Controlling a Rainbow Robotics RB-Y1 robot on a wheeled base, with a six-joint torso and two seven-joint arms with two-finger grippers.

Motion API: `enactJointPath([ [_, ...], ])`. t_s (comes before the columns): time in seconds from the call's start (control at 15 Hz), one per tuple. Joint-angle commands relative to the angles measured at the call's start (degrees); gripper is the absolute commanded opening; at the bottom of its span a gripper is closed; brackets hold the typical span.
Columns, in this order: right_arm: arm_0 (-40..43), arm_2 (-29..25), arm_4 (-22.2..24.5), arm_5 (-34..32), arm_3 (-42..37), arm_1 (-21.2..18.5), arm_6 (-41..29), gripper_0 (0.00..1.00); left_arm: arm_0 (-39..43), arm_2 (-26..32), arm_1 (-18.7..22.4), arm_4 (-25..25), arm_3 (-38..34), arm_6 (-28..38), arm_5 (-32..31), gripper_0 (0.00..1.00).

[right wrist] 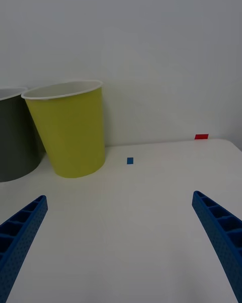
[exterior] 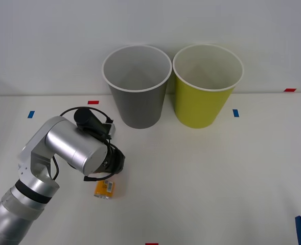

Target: Put cans in the gray bin and PET bottles in the light green bin.

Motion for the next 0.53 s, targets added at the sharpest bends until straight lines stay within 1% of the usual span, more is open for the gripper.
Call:
enactJointPath([
  [0.07,0.0,0.0,0.0,0.0,0.0,0.0,0.0,1.00,1.2,0.0,0.9,-0.5,-5.1,0.0,1.5,0.00],
  [0.2,0.0,0.0,0.0,0.0,0.0,0.0,0.0,1.00,2.7,0.1,1.8,-1.5,-10.0,-0.1,1.5,0.00],
  [0.33,0.0,0.0,0.0,0.0,0.0,0.0,0.0,1.00,4.5,0.1,3.0,-4.1,-16.1,-0.4,1.5,0.00],
  [0.53,0.0,0.0,0.0,0.0,0.0,0.0,0.0,1.00,5.5,0.9,4.9,-4.6,-23.0,-0.6,1.6,0.00],
])
